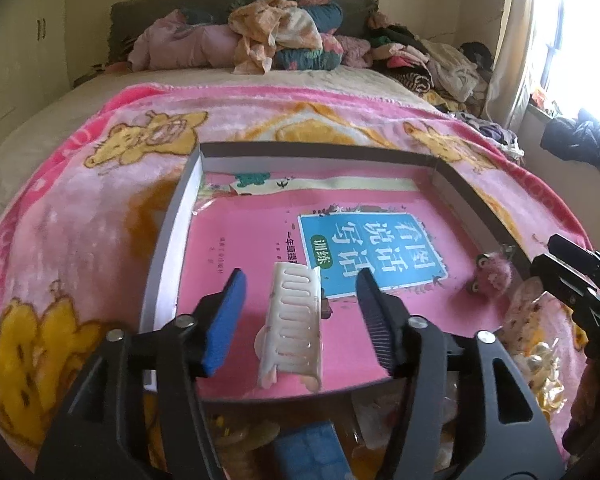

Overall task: Organize jewelry
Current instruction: 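Open both tools to drop the pom-pom charm and comb clip into the box, then withdraw both open tools from the box toward the remaining items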

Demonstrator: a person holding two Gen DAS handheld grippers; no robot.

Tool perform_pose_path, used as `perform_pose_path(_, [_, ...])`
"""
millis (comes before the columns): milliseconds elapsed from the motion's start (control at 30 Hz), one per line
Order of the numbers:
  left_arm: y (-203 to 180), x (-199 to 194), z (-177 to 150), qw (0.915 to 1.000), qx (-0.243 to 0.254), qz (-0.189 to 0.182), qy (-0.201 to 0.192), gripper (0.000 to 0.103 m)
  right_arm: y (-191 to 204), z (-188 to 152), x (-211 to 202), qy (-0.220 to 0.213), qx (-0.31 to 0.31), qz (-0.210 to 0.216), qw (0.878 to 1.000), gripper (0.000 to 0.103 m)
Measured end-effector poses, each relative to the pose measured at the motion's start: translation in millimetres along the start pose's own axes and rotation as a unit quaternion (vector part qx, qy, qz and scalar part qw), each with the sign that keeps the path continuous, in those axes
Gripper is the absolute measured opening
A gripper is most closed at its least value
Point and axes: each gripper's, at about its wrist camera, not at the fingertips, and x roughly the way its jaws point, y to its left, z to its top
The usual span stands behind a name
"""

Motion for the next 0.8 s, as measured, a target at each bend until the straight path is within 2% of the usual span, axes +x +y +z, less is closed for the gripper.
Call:
perform_pose_path(33, [-0.6, -4.1, 0.1, 1.0000, 0.000, 0.001, -0.005, 0.058, -0.1, -0.1, -3.0, -0.004, 0.000, -0.001, 1.000, 0.084])
perform_pose_path(100, [-0.8, -12.8, 0.0, 0.9999, -0.002, 0.000, -0.012, 0.060, 0.2, 0.5, -10.5, -0.013, 0.002, -0.003, 1.000, 0.087])
perform_pose_path(167, [-0.7, -20.9, 0.0, 0.9998, -0.007, -0.004, -0.020, 0.067, 0.4, 1.0, -16.7, -0.019, 0.003, -0.005, 1.000, 0.090])
perform_pose_path(467, [-9.1, -57.6, 0.3, 0.9981, -0.008, -0.013, -0.059, 0.089, 3.1, 2.8, -53.0, -0.058, 0.008, -0.017, 0.998, 0.096])
perform_pose_path(800, [-12.0, -93.1, -5.9, 0.9957, -0.012, -0.024, -0.089, 0.091, 9.0, 0.8, -88.4, -0.083, 0.012, -0.012, 0.996, 0.097])
